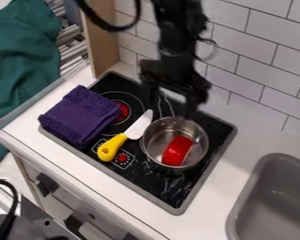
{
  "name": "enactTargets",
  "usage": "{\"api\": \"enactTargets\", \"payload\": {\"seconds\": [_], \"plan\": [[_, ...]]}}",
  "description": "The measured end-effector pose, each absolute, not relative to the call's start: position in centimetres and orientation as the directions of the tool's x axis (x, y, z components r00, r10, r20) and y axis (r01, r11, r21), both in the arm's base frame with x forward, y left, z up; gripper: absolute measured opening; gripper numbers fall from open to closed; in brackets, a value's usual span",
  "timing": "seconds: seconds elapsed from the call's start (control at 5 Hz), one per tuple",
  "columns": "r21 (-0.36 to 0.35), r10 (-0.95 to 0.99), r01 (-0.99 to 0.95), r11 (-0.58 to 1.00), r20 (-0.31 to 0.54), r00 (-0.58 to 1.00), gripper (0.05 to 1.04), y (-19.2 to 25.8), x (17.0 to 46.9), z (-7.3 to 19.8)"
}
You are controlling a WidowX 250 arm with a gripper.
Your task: Put the red object in the silver pot
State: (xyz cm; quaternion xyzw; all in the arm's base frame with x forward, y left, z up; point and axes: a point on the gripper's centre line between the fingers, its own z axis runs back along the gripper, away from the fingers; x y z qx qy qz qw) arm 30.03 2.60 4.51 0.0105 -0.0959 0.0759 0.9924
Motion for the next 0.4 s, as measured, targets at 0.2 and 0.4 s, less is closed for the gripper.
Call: {"api": "enactTargets", "payload": {"seconds": [0.2, 0.4], "plan": [[-0.021, 0.196, -0.195, 0.981, 0.184, 0.963, 1.011, 3.73, 29.79, 4.65], [-0.024, 0.182, -0.181, 0.983, 0.179, 0.967, 1.011, 4.02, 30.07, 5.16]]}}
